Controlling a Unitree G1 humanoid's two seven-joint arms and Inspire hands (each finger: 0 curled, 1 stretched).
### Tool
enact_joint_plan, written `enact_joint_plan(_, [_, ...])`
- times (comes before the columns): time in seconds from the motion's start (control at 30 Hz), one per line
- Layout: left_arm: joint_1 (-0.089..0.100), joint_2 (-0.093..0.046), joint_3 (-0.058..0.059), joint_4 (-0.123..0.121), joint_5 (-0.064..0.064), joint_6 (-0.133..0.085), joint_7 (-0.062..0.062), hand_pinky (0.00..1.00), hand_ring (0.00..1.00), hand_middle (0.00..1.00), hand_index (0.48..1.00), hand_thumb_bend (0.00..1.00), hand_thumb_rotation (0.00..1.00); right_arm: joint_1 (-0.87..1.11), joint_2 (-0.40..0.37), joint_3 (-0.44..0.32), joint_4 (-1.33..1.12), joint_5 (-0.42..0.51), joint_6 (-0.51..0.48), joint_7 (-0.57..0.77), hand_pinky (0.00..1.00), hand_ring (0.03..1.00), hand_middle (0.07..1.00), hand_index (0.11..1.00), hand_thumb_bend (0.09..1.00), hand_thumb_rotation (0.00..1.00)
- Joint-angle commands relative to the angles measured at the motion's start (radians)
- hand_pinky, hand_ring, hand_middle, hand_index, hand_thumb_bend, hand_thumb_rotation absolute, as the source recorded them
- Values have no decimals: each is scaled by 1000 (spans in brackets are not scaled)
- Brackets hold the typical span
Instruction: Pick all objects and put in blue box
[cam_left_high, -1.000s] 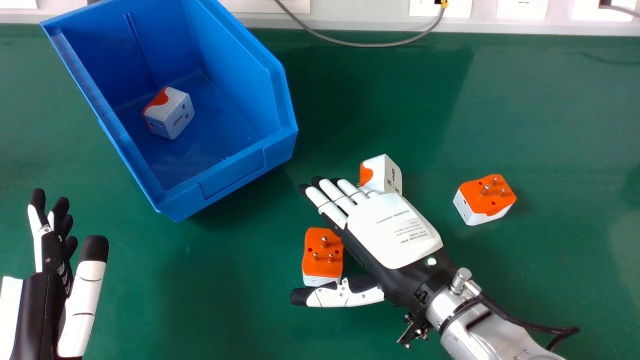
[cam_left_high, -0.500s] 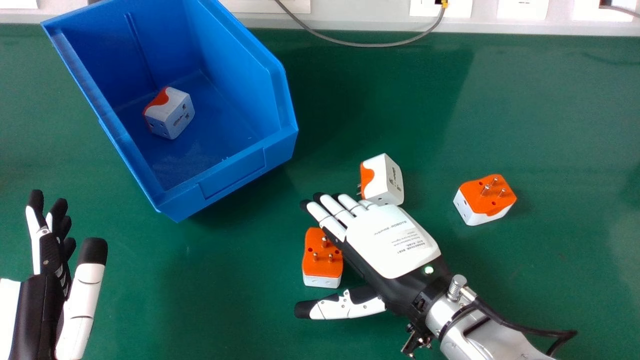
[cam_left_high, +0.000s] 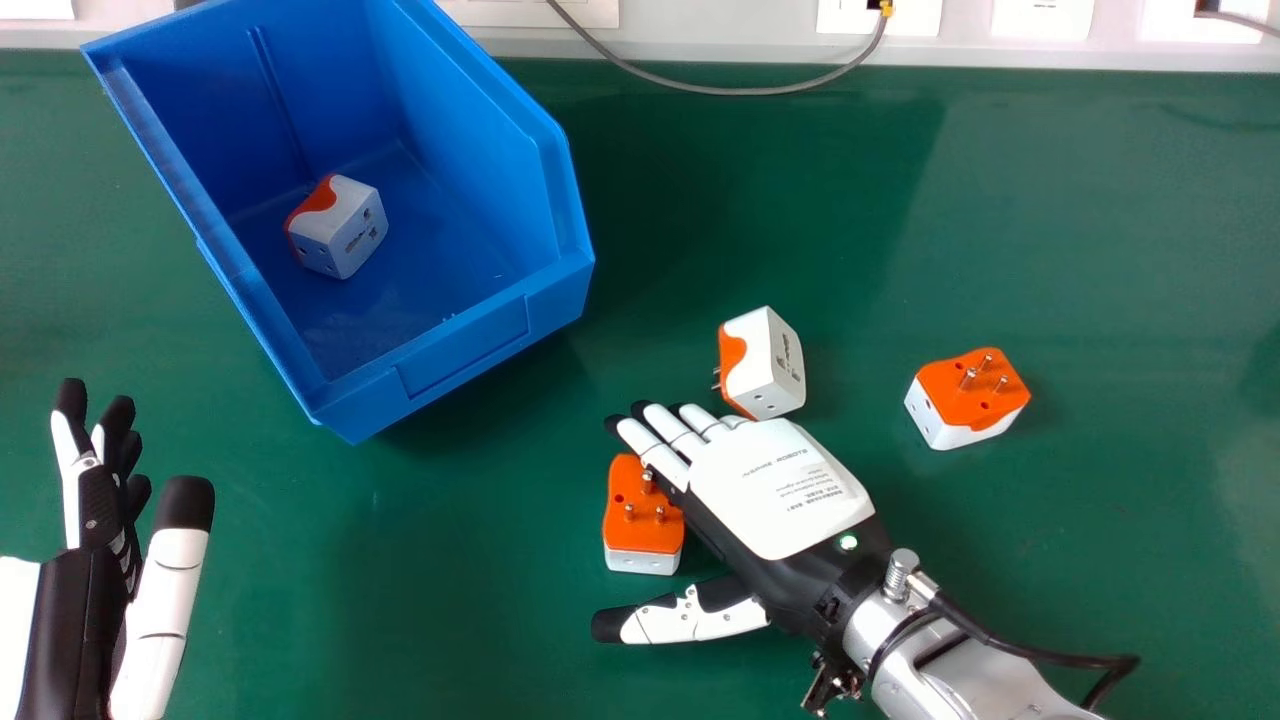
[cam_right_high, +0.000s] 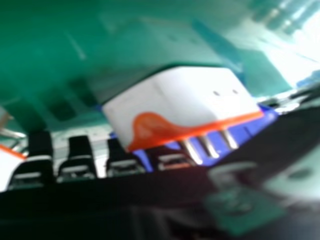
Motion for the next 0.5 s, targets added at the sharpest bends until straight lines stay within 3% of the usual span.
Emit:
enact_joint_plan(0.0, [9, 7, 6, -30, -6, -1, 0, 995, 1000, 1000, 1000, 784, 977, -24, 6, 0, 11, -5, 8, -10, 790, 873, 900, 901, 458, 896])
enact_joint_plan(0.33, [8, 9, 9, -34, -6, 6, -2, 994, 1000, 1000, 1000, 779, 977, -48, 32, 6, 52, -12, 36, -26, 776, 866, 887, 889, 440, 869])
enact_joint_plan(0.47, [7, 12, 11, -34, -11, 7, -6, 992, 999, 1000, 1000, 775, 975, -57, 42, 15, 80, -23, 46, -60, 770, 858, 878, 880, 442, 788])
